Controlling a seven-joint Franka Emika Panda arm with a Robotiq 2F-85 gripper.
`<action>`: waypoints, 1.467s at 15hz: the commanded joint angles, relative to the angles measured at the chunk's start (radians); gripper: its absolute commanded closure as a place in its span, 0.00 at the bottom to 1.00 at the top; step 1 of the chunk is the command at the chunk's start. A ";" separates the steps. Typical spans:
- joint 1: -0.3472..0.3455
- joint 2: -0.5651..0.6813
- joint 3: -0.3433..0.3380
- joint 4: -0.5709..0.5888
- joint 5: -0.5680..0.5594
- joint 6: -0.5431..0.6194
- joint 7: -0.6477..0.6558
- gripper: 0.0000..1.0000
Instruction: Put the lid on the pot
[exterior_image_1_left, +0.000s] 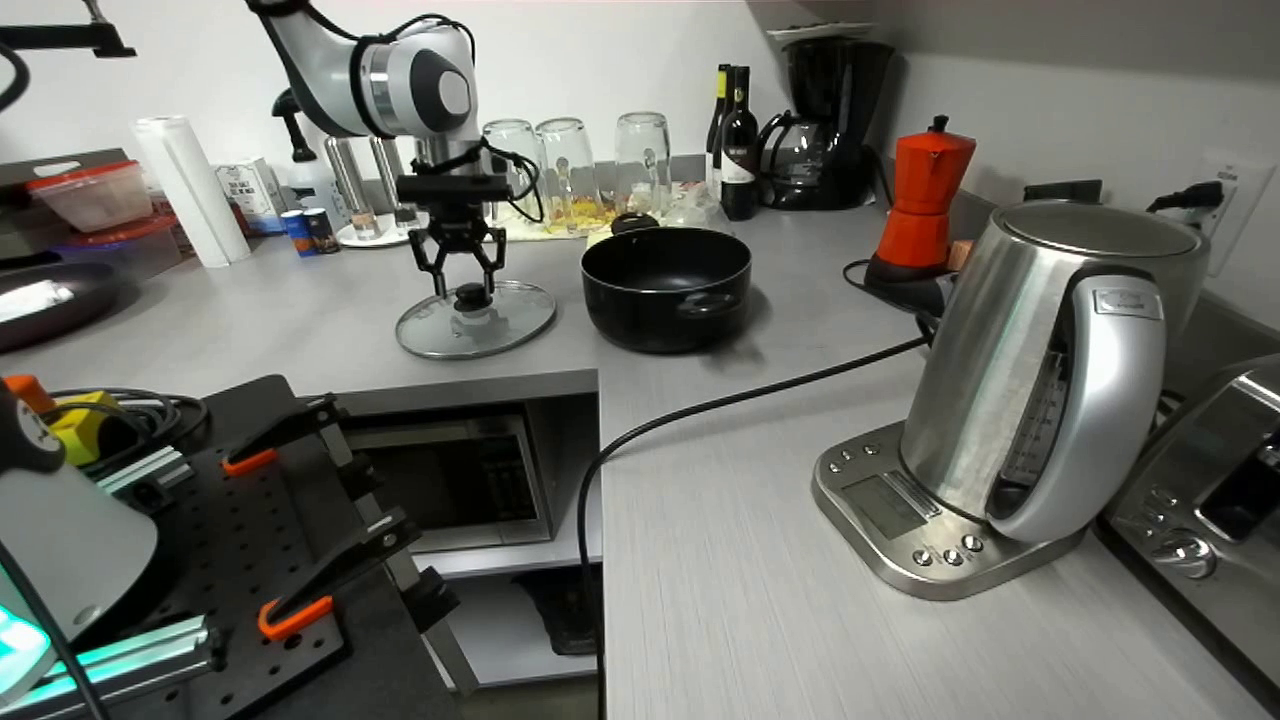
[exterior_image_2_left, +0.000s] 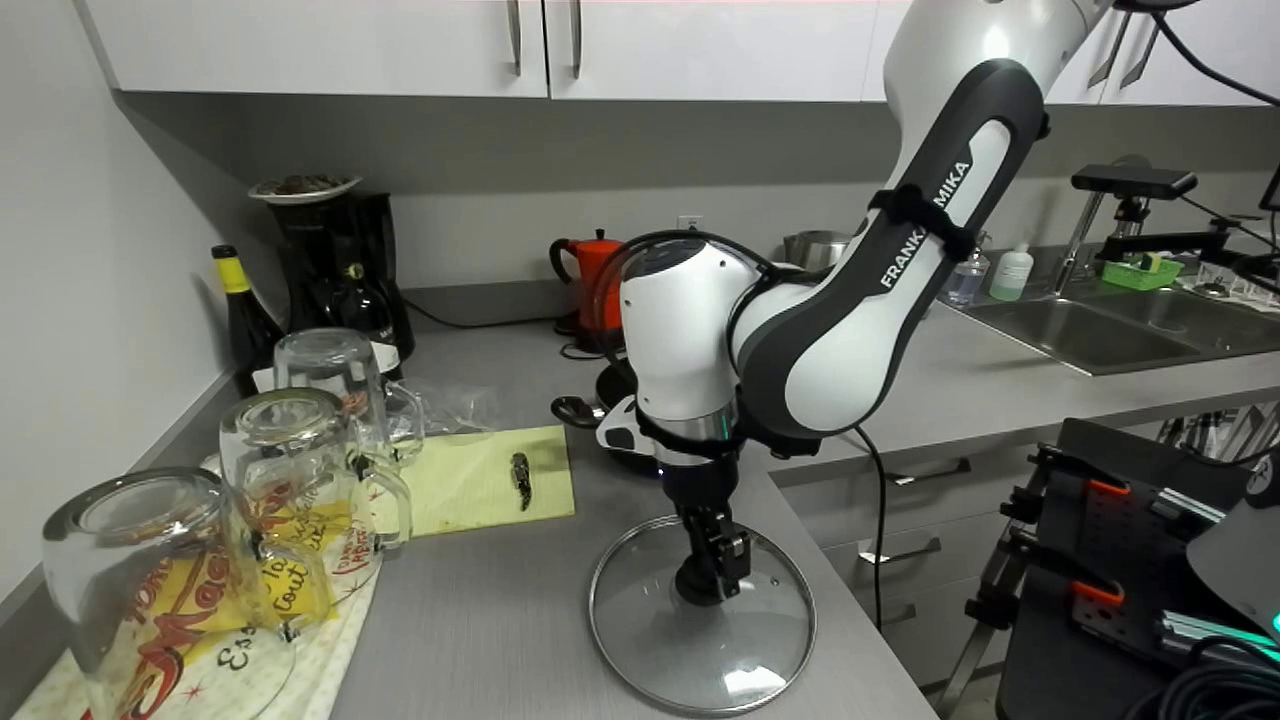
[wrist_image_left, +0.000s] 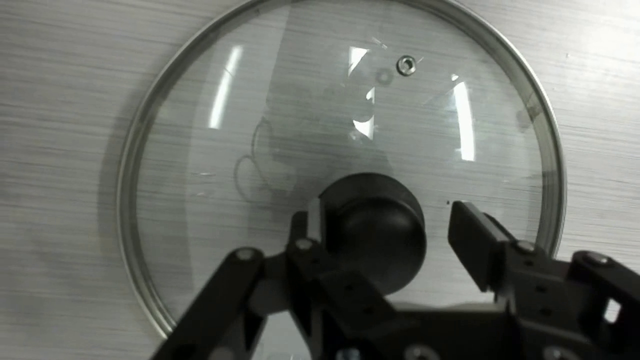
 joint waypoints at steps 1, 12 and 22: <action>0.006 0.015 -0.006 0.010 -0.018 0.020 0.010 0.64; 0.023 -0.126 0.005 -0.088 -0.015 0.002 0.063 0.76; 0.017 -0.322 0.008 -0.168 0.009 -0.023 0.145 0.76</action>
